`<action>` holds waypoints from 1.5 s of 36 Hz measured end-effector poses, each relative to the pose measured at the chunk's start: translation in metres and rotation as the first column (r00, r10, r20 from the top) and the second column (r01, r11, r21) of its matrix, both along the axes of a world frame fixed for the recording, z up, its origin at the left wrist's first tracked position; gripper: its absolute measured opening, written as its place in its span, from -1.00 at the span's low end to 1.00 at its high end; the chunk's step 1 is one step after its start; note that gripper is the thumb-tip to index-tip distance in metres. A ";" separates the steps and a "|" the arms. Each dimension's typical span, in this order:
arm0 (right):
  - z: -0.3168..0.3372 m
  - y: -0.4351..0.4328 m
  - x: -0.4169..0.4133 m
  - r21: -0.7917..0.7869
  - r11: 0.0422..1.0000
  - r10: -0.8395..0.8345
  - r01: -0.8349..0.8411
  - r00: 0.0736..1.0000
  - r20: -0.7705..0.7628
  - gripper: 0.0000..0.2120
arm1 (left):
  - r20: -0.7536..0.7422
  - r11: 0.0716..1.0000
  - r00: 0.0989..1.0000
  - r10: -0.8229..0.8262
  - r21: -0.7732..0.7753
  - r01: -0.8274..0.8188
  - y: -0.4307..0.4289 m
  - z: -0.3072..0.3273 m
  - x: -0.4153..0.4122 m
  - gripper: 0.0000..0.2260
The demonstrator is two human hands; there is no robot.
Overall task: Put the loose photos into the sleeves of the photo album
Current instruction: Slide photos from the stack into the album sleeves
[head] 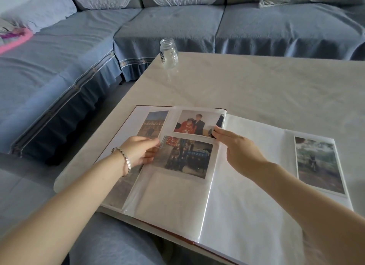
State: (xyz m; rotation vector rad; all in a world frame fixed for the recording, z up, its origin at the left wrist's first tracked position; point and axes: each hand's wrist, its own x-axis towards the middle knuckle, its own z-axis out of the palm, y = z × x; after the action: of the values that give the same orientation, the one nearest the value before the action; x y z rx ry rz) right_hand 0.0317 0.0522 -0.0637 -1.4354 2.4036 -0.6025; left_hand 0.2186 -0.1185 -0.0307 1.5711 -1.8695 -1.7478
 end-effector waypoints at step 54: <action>0.005 0.002 0.000 -0.002 1.000 -0.005 0.005 0.995 0.101 -0.32 | 0.311 0.434 0.919 -0.241 -0.813 0.389 0.047 -0.012 -0.015 -0.74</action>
State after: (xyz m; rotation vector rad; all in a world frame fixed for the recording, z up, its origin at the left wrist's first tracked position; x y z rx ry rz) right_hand 0.0319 0.0540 -0.0585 -1.3664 2.3304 -0.6624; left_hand 0.2038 -0.0714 -0.0430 0.9488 -2.6108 -0.4405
